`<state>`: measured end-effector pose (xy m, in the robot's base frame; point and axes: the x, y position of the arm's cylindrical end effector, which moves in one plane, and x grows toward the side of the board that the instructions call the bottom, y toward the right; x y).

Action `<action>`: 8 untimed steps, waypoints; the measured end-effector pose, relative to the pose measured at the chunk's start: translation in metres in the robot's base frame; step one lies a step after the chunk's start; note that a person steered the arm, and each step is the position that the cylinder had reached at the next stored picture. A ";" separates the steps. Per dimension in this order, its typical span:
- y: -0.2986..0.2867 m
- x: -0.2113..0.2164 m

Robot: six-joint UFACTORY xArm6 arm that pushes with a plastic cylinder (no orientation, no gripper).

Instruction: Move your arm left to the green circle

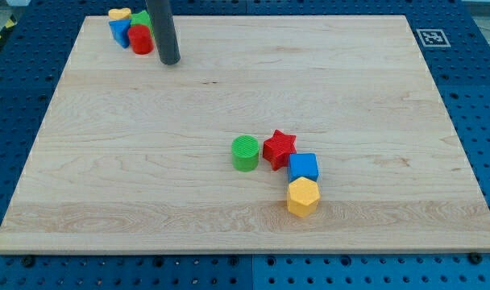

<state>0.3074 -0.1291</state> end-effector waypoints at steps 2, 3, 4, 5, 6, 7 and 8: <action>0.006 0.006; 0.009 0.016; 0.016 0.039; 0.016 0.043; 0.016 0.045; 0.016 0.068; 0.016 0.076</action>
<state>0.3835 -0.1134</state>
